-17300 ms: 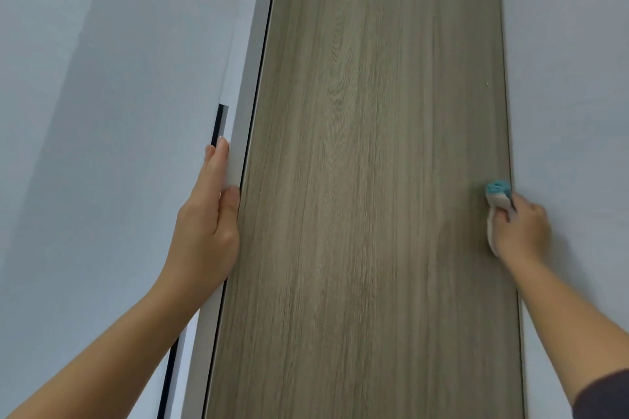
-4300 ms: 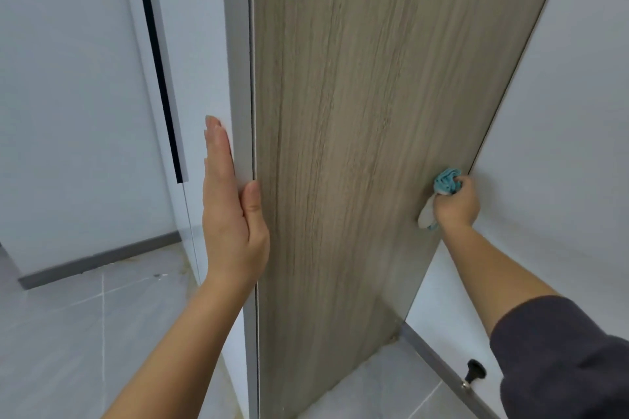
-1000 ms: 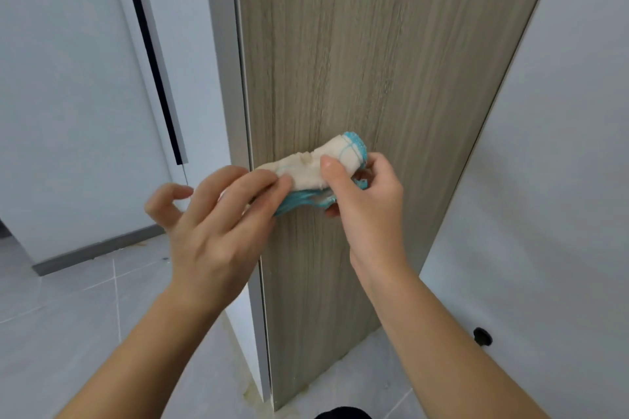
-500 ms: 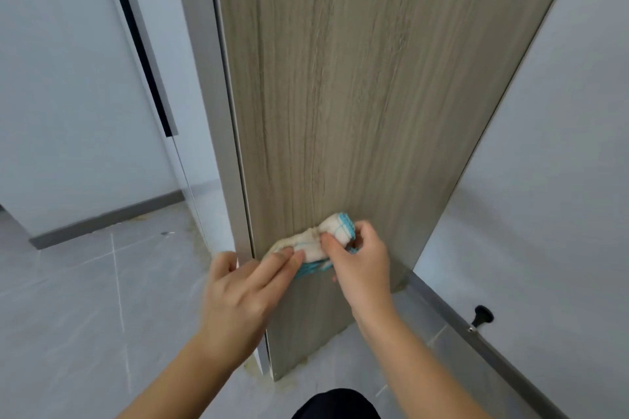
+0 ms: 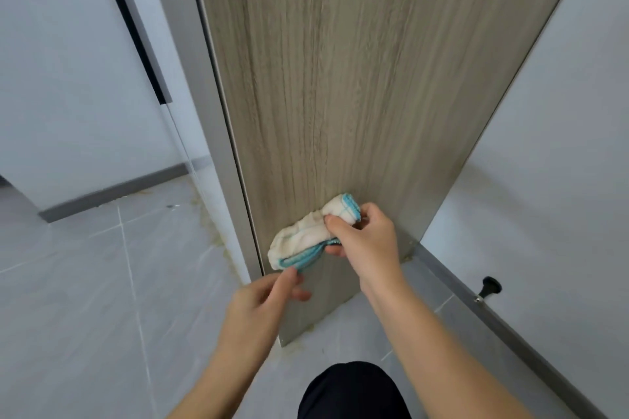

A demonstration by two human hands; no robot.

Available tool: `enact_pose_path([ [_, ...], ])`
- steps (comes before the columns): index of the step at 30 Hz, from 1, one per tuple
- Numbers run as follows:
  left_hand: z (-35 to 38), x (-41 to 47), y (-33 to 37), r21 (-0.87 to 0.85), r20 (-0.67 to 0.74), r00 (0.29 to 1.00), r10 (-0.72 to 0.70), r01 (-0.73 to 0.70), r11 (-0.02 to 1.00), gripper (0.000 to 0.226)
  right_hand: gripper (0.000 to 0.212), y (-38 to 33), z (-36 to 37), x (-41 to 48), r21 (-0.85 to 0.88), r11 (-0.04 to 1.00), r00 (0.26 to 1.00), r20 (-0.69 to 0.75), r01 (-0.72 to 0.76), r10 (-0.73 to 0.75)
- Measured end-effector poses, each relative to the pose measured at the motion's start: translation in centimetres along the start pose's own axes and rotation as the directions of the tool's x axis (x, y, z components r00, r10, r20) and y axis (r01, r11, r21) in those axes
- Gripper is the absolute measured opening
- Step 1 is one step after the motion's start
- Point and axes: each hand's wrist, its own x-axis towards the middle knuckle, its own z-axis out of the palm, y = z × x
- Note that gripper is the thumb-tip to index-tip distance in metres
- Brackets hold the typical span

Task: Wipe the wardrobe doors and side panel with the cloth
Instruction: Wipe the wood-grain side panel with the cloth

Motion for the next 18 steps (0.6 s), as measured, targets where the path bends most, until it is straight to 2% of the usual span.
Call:
enact_pose_path([
  [1, 0.2, 0.4, 0.3, -0.139, 0.077, 0.989, -0.129, 0.139, 0.981, 0.035, 0.023, 0.0, 0.0, -0.1, -0.007, 1.000, 1.000, -0.001, 0.000, 0.000],
  [3, 1.1, 1.1, 1.0, -0.378, 0.193, 0.943, -0.271, 0.326, 0.867, 0.039, 0.022, -0.1, 0.1, -0.1, -0.011, 1.000, 1.000, -0.008, 0.001, -0.001],
  [5, 2.0, 1.7, 1.4, -0.562, 0.220, 0.919, -0.327, 0.394, 0.728, 0.040, 0.021, -0.2, 0.1, -0.1, -0.015, 1.000, 1.000, -0.017, 0.003, -0.003],
  [7, 2.8, 2.1, 1.8, -0.674, 0.196, 0.914, -0.356, 0.389, 0.627, 0.036, 0.020, -0.3, 0.0, -0.1, -0.037, 0.999, 1.000, -0.020, -0.003, 0.002],
  [9, 3.3, 2.3, 1.9, -0.698, 0.140, 0.918, -0.372, 0.358, 0.621, 0.030, 0.019, -0.3, -0.1, -0.1, -0.052, 0.999, 1.000, -0.010, -0.005, 0.004],
  [13, 3.9, 2.5, 1.2, -0.629, 0.057, 0.934, -0.352, 0.307, 0.714, 0.030, 0.015, -0.1, -0.1, -0.1, -0.048, 0.999, 1.000, 0.004, 0.011, -0.011],
  [16, 4.4, 3.0, 0.1, -0.612, 0.062, 0.924, -0.378, 0.335, 0.716, 0.026, 0.013, 1.3, -0.2, 0.2, -0.072, 0.997, 0.999, 0.005, 0.035, -0.035],
  [18, 5.0, 3.6, -1.5, -0.608, 0.089, 0.901, -0.425, 0.387, 0.693, 0.023, 0.013, 3.2, -0.3, 0.6, -0.100, 0.995, 1.000, 0.002, -0.021, 0.021],
])
